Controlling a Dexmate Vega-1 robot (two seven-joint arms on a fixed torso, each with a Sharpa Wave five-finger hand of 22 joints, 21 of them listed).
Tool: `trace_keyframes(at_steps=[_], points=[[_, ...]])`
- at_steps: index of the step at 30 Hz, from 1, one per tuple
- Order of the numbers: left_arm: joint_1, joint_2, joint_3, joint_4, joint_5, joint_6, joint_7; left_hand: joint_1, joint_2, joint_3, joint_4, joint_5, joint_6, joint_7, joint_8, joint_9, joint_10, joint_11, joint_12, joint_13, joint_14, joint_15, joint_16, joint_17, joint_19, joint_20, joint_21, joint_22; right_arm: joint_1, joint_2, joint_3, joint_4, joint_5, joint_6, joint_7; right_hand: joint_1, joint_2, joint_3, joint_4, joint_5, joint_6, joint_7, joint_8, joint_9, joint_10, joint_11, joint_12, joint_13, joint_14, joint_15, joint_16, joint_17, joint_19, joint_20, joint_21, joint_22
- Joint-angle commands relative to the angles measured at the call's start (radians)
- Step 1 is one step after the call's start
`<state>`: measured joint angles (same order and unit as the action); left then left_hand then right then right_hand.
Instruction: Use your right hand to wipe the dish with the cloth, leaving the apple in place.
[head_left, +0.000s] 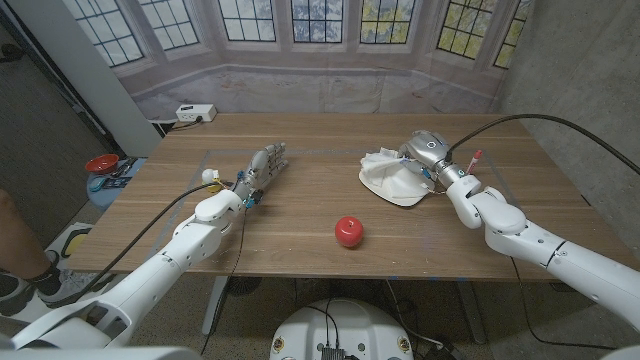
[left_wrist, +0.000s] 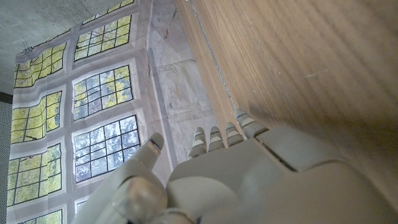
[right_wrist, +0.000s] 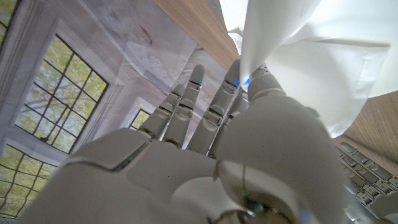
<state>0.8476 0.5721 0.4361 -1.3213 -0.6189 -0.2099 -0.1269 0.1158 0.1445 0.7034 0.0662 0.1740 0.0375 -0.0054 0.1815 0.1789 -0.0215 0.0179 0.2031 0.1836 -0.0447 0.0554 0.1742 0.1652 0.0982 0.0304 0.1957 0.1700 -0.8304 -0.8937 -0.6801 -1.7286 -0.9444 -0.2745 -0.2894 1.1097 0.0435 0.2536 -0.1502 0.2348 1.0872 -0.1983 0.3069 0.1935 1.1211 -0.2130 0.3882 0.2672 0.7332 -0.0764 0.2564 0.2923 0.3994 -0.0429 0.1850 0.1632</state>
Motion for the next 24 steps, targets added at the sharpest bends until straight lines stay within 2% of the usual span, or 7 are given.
trace_keyframes(at_steps=[1,14,24], points=[[-0.002,-0.001,0.004,0.000,0.000,0.006,-0.002,0.009,0.003,0.002,-0.001,-0.003,0.008,-0.005,0.005,0.004,0.001,0.002,0.001,0.005,0.008,0.006,0.002,0.003,0.008,0.004,-0.001,0.004,-0.014,-0.005,-0.001,0.013,0.019,-0.031,0.012,-0.002,0.006,-0.004,0.002,0.005,0.002,-0.005,-0.003,0.003,-0.002,0.002,-0.003,0.006,0.004,-0.156,-0.003,0.003,0.006,-0.054,-0.001,0.002],[-0.001,-0.002,0.004,0.000,0.001,0.007,0.001,0.009,0.003,0.002,-0.002,-0.003,0.008,-0.005,0.005,0.004,0.001,0.001,0.001,0.005,0.007,0.006,0.001,0.003,0.008,0.005,-0.001,0.004,-0.019,-0.008,-0.007,0.001,0.028,-0.055,0.029,-0.009,0.005,-0.004,0.004,0.005,-0.013,-0.007,-0.010,0.003,-0.019,0.003,-0.016,0.004,-0.006,-0.155,-0.017,-0.003,0.003,-0.051,-0.002,0.002],[-0.007,-0.011,0.005,0.017,-0.002,0.000,-0.005,0.009,0.004,0.003,-0.001,-0.003,0.008,-0.005,0.005,0.004,0.000,0.002,0.000,0.005,0.007,0.006,0.002,0.003,0.007,0.005,-0.001,0.004,-0.010,0.004,-0.019,-0.017,0.023,-0.074,0.066,-0.035,0.003,-0.006,0.013,0.006,-0.055,-0.010,-0.030,0.004,-0.061,0.004,-0.040,0.002,-0.027,-0.151,-0.040,-0.014,-0.010,-0.042,-0.004,0.002]])
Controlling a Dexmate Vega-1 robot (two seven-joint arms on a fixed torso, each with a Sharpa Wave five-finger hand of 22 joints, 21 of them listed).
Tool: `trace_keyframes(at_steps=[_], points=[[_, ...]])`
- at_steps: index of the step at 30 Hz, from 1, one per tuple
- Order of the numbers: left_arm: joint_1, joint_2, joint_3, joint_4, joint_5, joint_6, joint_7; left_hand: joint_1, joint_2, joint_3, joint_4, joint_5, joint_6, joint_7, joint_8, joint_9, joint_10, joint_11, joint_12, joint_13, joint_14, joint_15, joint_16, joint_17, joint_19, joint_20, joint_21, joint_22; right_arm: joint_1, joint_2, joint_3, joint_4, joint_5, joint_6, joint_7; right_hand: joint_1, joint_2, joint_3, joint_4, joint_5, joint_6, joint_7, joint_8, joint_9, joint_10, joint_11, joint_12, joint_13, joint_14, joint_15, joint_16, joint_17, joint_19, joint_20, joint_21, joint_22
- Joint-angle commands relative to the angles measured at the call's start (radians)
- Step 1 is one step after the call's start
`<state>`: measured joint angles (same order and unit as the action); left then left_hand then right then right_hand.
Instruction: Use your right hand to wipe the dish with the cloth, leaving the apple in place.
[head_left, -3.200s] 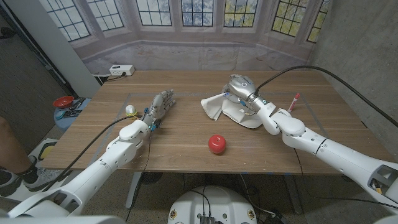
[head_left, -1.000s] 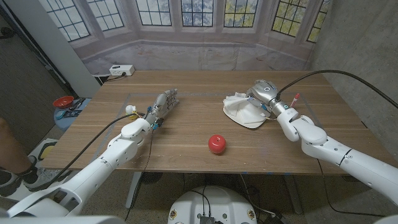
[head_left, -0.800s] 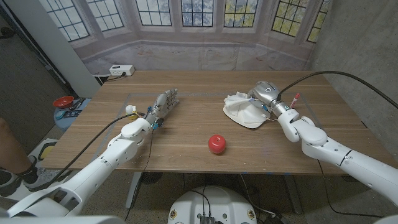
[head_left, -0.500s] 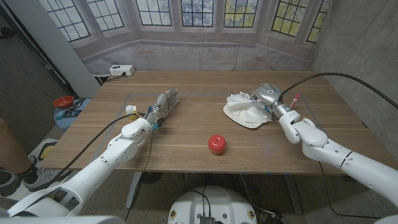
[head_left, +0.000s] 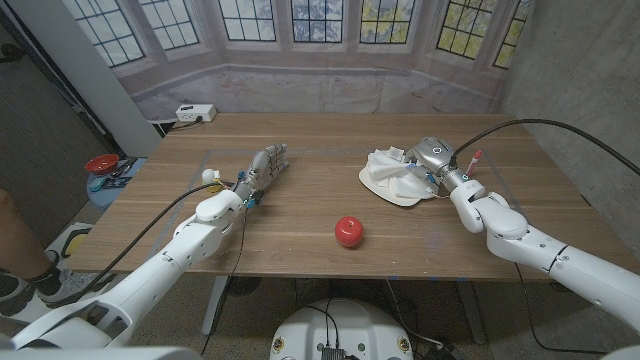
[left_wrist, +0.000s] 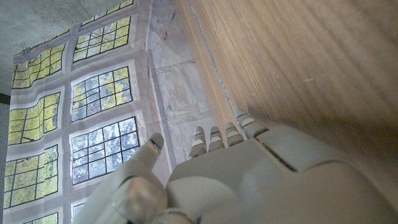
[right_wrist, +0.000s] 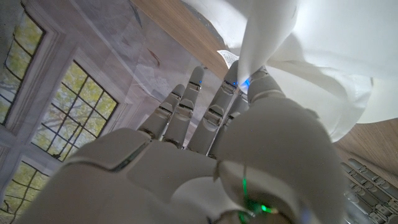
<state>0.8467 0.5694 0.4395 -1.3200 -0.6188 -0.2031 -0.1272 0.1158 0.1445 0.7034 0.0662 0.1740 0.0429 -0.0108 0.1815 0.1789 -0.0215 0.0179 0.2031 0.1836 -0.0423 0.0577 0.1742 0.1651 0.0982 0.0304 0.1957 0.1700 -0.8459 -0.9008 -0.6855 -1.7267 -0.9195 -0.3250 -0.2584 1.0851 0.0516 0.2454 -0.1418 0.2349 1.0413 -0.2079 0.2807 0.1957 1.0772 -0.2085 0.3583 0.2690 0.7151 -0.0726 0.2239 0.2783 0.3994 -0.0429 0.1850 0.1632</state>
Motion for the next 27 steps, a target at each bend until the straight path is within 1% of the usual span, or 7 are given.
trace_keyframes(at_steps=[1,7,10,12,17,24,27], points=[[-0.006,-0.009,0.001,0.017,-0.002,-0.009,-0.005,0.009,0.004,0.003,-0.002,-0.003,0.003,0.000,0.005,0.004,0.000,0.002,0.001,0.005,0.005,0.005,0.002,0.003,0.008,0.004,-0.001,0.004,0.007,0.012,-0.015,-0.021,-0.004,-0.024,0.038,-0.013,-0.006,0.002,0.005,0.006,-0.013,-0.001,-0.006,0.002,-0.021,-0.001,-0.012,0.000,-0.013,-0.154,-0.010,-0.002,-0.011,-0.041,-0.004,0.002],[-0.005,-0.009,-0.001,0.022,-0.003,-0.012,-0.005,0.009,0.004,0.003,-0.001,-0.003,0.002,0.000,0.005,0.004,0.002,0.005,0.001,0.005,0.005,0.006,0.002,0.003,0.007,0.005,-0.001,0.004,0.015,0.023,-0.024,-0.030,-0.011,-0.031,0.057,-0.037,-0.010,-0.001,0.013,0.005,-0.037,-0.003,-0.017,0.002,-0.046,0.000,-0.026,0.000,-0.029,-0.151,-0.020,-0.008,-0.019,-0.035,-0.005,0.002],[-0.005,-0.010,-0.001,0.025,-0.005,-0.013,-0.006,0.009,0.004,0.003,-0.001,-0.003,0.003,0.000,0.005,0.004,0.001,0.005,0.001,0.005,0.006,0.007,0.002,0.004,0.007,0.005,-0.001,0.004,0.019,0.025,-0.028,-0.039,-0.013,-0.036,0.079,-0.060,-0.014,-0.005,0.019,0.004,-0.064,-0.005,-0.031,0.000,-0.072,0.001,-0.040,0.000,-0.048,-0.149,-0.027,-0.012,-0.028,-0.029,-0.005,0.002],[-0.003,-0.011,-0.002,0.026,-0.006,-0.014,-0.006,0.009,0.004,0.003,-0.001,-0.003,0.003,0.000,0.005,0.004,0.001,0.003,0.001,0.005,0.005,0.008,0.002,0.004,0.007,0.006,-0.001,0.004,0.020,0.026,-0.028,-0.045,-0.010,-0.038,0.092,-0.081,-0.019,-0.005,0.022,0.004,-0.094,-0.005,-0.049,-0.003,-0.106,0.000,-0.059,-0.002,-0.069,-0.147,-0.031,-0.016,-0.038,-0.021,-0.005,0.002],[-0.002,-0.011,-0.003,0.027,-0.007,-0.016,-0.007,0.009,0.005,0.003,-0.001,-0.003,0.003,0.000,0.005,0.004,0.001,0.005,0.001,0.005,0.005,0.008,0.002,0.004,0.007,0.005,-0.001,0.004,0.022,0.023,-0.029,-0.060,-0.015,-0.039,0.110,-0.126,-0.032,-0.001,0.028,0.006,-0.130,-0.006,-0.070,-0.007,-0.156,-0.002,-0.097,-0.011,-0.102,-0.146,-0.031,-0.024,-0.049,-0.013,-0.003,0.002],[-0.003,-0.013,-0.001,0.029,-0.007,-0.017,-0.010,0.009,0.005,0.004,-0.001,-0.003,0.003,-0.001,0.005,0.004,0.001,0.006,0.001,0.005,0.006,0.007,0.002,0.004,0.007,0.006,-0.001,0.004,0.021,0.016,-0.029,-0.078,-0.021,-0.035,0.136,-0.159,-0.042,0.003,0.030,0.009,-0.167,-0.005,-0.081,-0.007,-0.183,-0.001,-0.121,-0.018,-0.131,-0.142,-0.031,-0.029,-0.057,-0.008,-0.003,0.002],[-0.003,-0.014,0.000,0.029,-0.007,-0.017,-0.010,0.010,0.005,0.004,-0.001,-0.003,0.003,-0.001,0.005,0.004,0.002,0.007,0.001,0.005,0.006,0.007,0.002,0.004,0.008,0.006,0.000,0.004,0.019,0.007,-0.026,-0.088,-0.023,-0.029,0.146,-0.177,-0.046,0.007,0.030,0.010,-0.191,0.000,-0.084,-0.006,-0.216,0.002,-0.140,-0.021,-0.148,-0.142,-0.030,-0.032,-0.063,-0.003,-0.003,0.002]])
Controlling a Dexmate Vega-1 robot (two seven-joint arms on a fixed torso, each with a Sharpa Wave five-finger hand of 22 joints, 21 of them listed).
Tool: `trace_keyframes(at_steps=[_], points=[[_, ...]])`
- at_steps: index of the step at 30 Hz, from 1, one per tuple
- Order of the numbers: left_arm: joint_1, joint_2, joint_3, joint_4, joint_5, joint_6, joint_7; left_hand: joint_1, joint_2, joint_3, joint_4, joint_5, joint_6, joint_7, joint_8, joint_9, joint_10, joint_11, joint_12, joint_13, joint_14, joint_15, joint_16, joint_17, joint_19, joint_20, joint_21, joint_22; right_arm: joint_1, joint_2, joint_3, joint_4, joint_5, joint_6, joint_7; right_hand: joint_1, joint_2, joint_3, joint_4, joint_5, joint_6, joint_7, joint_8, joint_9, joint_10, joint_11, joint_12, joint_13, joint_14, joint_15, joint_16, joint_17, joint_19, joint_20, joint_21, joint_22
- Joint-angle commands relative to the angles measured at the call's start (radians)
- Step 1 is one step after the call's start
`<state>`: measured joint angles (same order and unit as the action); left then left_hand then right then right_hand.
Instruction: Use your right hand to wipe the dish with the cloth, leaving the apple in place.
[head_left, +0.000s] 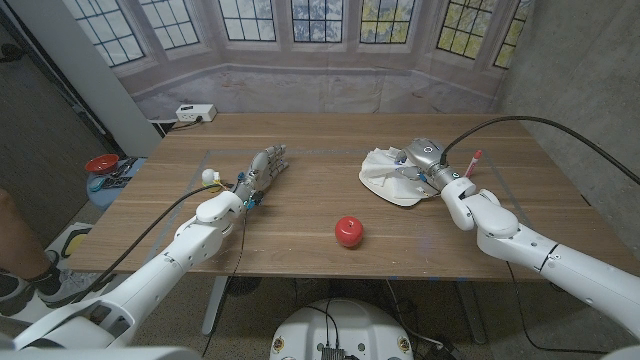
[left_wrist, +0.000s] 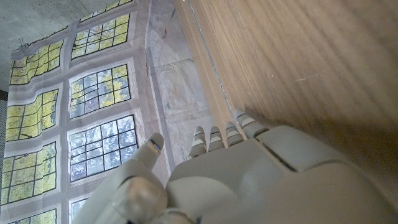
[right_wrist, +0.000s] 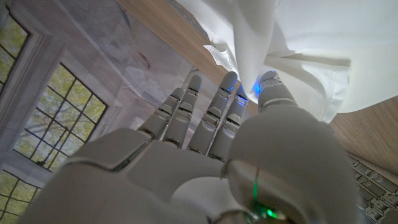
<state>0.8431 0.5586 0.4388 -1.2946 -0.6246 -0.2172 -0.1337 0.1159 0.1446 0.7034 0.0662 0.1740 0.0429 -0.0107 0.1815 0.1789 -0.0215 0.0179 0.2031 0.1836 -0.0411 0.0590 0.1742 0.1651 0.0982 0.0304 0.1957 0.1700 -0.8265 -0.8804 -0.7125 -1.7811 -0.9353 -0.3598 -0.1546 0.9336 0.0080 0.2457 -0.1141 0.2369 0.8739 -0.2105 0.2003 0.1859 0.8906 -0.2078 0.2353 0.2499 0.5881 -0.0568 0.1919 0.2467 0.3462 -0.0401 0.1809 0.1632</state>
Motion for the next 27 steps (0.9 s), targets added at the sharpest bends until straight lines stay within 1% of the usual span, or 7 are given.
trace_keyframes(at_steps=[1,5,10,17,20,25,27], points=[[0.001,-0.003,0.001,0.004,-0.001,-0.003,-0.004,0.009,0.005,0.004,-0.001,-0.003,0.003,-0.001,0.005,0.004,0.002,0.006,0.001,0.005,0.005,0.006,0.002,0.004,0.007,0.006,-0.001,0.004,-0.003,-0.015,0.003,-0.038,-0.005,0.006,0.045,-0.029,-0.003,0.007,0.002,0.009,-0.029,0.002,-0.004,0.004,-0.038,0.001,-0.021,-0.003,-0.025,-0.158,0.002,-0.001,-0.012,-0.004,0.001,0.002],[0.002,-0.002,0.002,0.002,-0.001,-0.001,-0.005,0.009,0.006,0.004,-0.001,-0.003,0.003,0.000,0.005,0.004,0.001,0.006,0.001,0.005,0.004,0.008,0.002,0.004,0.007,0.006,-0.001,0.004,-0.009,-0.022,0.010,-0.055,-0.006,0.004,0.062,-0.055,-0.014,0.007,0.004,0.010,-0.074,0.008,-0.010,0.005,-0.074,0.005,-0.038,-0.009,-0.054,-0.153,0.000,-0.004,-0.021,0.000,0.000,0.002],[0.000,-0.002,0.004,0.003,0.000,0.000,-0.008,0.010,0.006,0.004,-0.001,-0.003,0.003,0.000,0.005,0.004,0.001,0.006,0.001,0.005,0.005,0.007,0.002,0.004,0.007,0.006,0.000,0.004,-0.017,-0.031,0.017,-0.074,-0.007,0.007,0.079,-0.077,-0.024,0.007,0.004,0.014,-0.125,0.015,-0.015,0.006,-0.123,0.022,-0.051,-0.015,-0.081,-0.145,0.001,-0.007,-0.028,0.006,0.001,0.002],[-0.002,-0.004,0.007,0.003,0.001,0.001,-0.010,0.009,0.007,0.005,0.000,-0.003,0.003,0.000,0.005,0.004,0.000,0.007,0.001,0.005,0.005,0.007,0.002,0.004,0.007,0.006,-0.001,0.004,-0.031,-0.041,0.033,-0.100,-0.002,0.008,0.098,-0.096,-0.031,0.006,0.005,0.017,-0.180,0.024,-0.021,0.006,-0.167,0.026,-0.058,-0.020,-0.107,-0.132,0.001,-0.009,-0.037,0.015,0.000,0.003],[0.000,-0.004,0.006,0.000,0.001,0.003,-0.007,0.009,0.007,0.005,0.000,-0.003,0.002,-0.001,0.005,0.004,0.000,0.006,0.001,0.005,0.004,0.006,0.002,0.004,0.007,0.007,-0.001,0.004,-0.038,-0.048,0.040,-0.116,0.002,0.005,0.117,-0.111,-0.037,0.003,0.007,0.018,-0.207,0.029,-0.021,0.006,-0.195,0.033,-0.060,-0.022,-0.126,-0.123,0.001,-0.010,-0.044,0.018,-0.001,0.003],[0.004,-0.003,0.007,-0.004,0.001,0.005,-0.004,0.010,0.007,0.005,0.000,-0.003,0.002,-0.001,0.005,0.004,0.001,0.006,0.001,0.005,0.004,0.005,0.002,0.004,0.007,0.007,0.000,0.004,-0.050,-0.045,0.059,-0.155,0.029,-0.023,0.173,-0.179,-0.053,-0.018,0.029,0.028,-0.292,0.031,-0.024,0.006,-0.276,0.042,-0.064,-0.028,-0.182,-0.092,-0.001,-0.012,-0.063,0.036,-0.001,0.003],[0.004,-0.002,0.007,-0.005,0.002,0.006,-0.003,0.010,0.008,0.005,0.000,-0.003,0.002,-0.001,0.005,0.004,0.000,0.006,0.001,0.005,0.004,0.005,0.002,0.004,0.007,0.007,0.000,0.004,-0.054,-0.042,0.066,-0.168,0.041,-0.034,0.191,-0.204,-0.058,-0.027,0.037,0.034,-0.317,0.032,-0.022,0.007,-0.311,0.051,-0.064,-0.029,-0.211,-0.078,-0.004,-0.014,-0.070,0.042,-0.001,0.003]])
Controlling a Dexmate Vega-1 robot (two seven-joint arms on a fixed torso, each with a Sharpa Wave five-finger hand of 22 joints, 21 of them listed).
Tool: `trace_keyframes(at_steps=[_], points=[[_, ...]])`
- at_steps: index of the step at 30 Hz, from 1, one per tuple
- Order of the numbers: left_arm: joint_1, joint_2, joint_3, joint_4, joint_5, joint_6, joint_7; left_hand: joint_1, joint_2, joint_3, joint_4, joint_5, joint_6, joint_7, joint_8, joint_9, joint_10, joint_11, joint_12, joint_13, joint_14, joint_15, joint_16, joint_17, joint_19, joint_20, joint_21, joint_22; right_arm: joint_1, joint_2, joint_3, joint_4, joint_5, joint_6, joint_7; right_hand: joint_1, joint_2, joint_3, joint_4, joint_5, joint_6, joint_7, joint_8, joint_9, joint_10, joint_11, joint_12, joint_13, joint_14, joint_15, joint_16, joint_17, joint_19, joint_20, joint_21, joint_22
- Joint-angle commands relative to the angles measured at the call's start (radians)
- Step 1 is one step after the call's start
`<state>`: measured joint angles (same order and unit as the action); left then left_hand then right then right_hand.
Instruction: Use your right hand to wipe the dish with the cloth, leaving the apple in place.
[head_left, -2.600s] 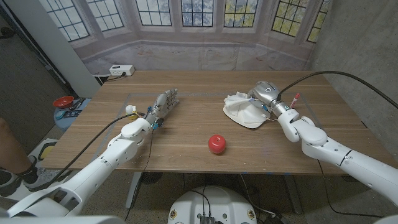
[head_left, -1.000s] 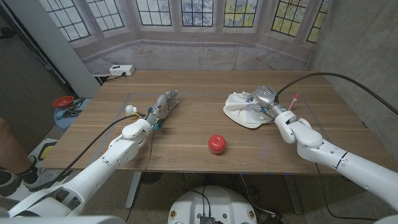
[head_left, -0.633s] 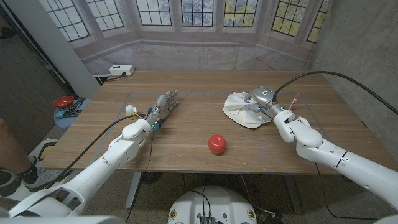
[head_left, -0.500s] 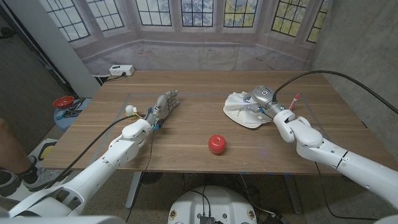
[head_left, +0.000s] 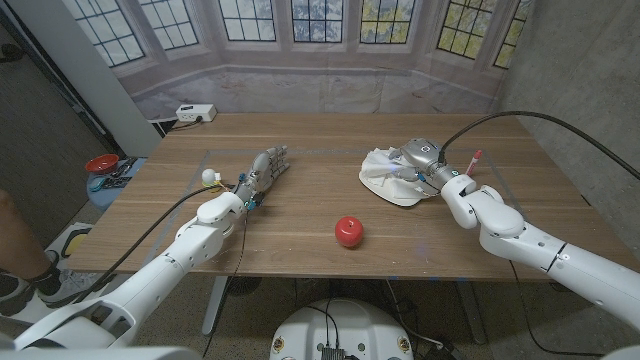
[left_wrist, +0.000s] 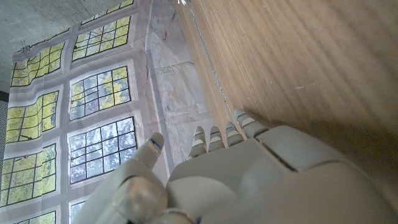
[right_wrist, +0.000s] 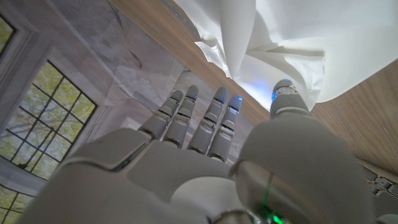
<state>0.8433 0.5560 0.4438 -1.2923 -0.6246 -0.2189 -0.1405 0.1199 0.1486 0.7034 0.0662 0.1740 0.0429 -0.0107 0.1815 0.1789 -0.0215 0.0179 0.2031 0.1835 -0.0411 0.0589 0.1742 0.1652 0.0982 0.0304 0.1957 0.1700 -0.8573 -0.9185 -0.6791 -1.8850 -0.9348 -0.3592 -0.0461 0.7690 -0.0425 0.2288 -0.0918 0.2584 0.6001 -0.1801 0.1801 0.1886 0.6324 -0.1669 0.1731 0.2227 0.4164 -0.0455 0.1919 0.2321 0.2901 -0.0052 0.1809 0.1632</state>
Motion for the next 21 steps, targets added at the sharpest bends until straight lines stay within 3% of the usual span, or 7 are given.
trace_keyframes(at_steps=[1,10,14,17,21], points=[[0.005,0.001,0.002,-0.009,0.002,0.008,0.005,0.006,0.004,0.006,0.000,-0.003,0.003,-0.002,0.005,0.004,0.001,0.006,0.001,0.005,0.004,0.005,0.002,0.004,0.007,0.007,0.000,0.004,-0.025,-0.001,0.035,-0.069,0.046,-0.041,0.090,-0.050,-0.008,-0.012,0.018,0.016,-0.060,0.004,-0.002,0.004,-0.077,0.011,-0.003,-0.003,-0.050,-0.084,-0.003,-0.001,-0.016,0.011,0.000,0.003],[0.010,0.004,-0.002,-0.018,0.006,0.003,0.014,0.008,0.004,0.006,-0.002,-0.003,0.003,-0.002,0.005,0.004,0.000,0.005,0.000,0.005,0.004,0.004,0.001,0.003,0.007,0.007,0.000,0.004,-0.038,0.018,0.051,-0.093,0.081,-0.091,0.117,-0.067,-0.001,-0.012,0.020,0.029,-0.123,0.024,-0.002,0.005,-0.159,0.032,-0.002,-0.006,-0.104,-0.060,-0.006,-0.008,-0.012,0.033,0.004,0.004],[0.012,0.006,-0.003,-0.021,0.006,0.003,0.017,0.008,0.004,0.006,-0.002,-0.003,0.002,-0.002,0.005,0.004,0.000,0.006,0.001,0.005,0.004,0.004,0.001,0.003,0.007,0.007,0.000,0.004,-0.042,0.027,0.060,-0.100,0.113,-0.104,0.118,-0.096,0.010,-0.018,0.032,0.031,-0.162,0.033,-0.002,0.006,-0.227,0.054,-0.005,-0.008,-0.137,-0.046,-0.006,-0.010,-0.004,0.039,0.007,0.004],[0.016,0.007,-0.004,-0.026,0.006,0.002,0.020,0.009,0.004,0.006,-0.002,-0.003,0.002,-0.002,0.005,0.004,0.001,0.006,0.001,0.005,0.004,0.004,0.001,0.003,0.007,0.006,0.000,0.004,-0.045,0.031,0.067,-0.104,0.139,-0.108,0.111,-0.113,0.017,-0.022,0.041,0.030,-0.179,0.038,-0.003,0.006,-0.239,0.053,0.000,-0.010,-0.153,-0.042,-0.006,-0.010,0.001,0.045,0.008,0.004],[0.018,0.010,-0.006,-0.034,0.009,0.001,0.028,0.009,0.004,0.007,-0.003,-0.003,0.003,-0.002,0.005,0.005,0.000,0.006,0.001,0.005,0.004,0.005,0.001,0.003,0.007,0.007,0.000,0.004,-0.046,0.037,0.078,-0.103,0.182,-0.103,0.095,-0.162,0.038,-0.033,0.068,0.024,-0.197,0.042,0.001,0.006,-0.263,0.057,0.004,-0.012,-0.178,-0.037,-0.003,-0.009,0.002,0.049,0.007,0.004]])
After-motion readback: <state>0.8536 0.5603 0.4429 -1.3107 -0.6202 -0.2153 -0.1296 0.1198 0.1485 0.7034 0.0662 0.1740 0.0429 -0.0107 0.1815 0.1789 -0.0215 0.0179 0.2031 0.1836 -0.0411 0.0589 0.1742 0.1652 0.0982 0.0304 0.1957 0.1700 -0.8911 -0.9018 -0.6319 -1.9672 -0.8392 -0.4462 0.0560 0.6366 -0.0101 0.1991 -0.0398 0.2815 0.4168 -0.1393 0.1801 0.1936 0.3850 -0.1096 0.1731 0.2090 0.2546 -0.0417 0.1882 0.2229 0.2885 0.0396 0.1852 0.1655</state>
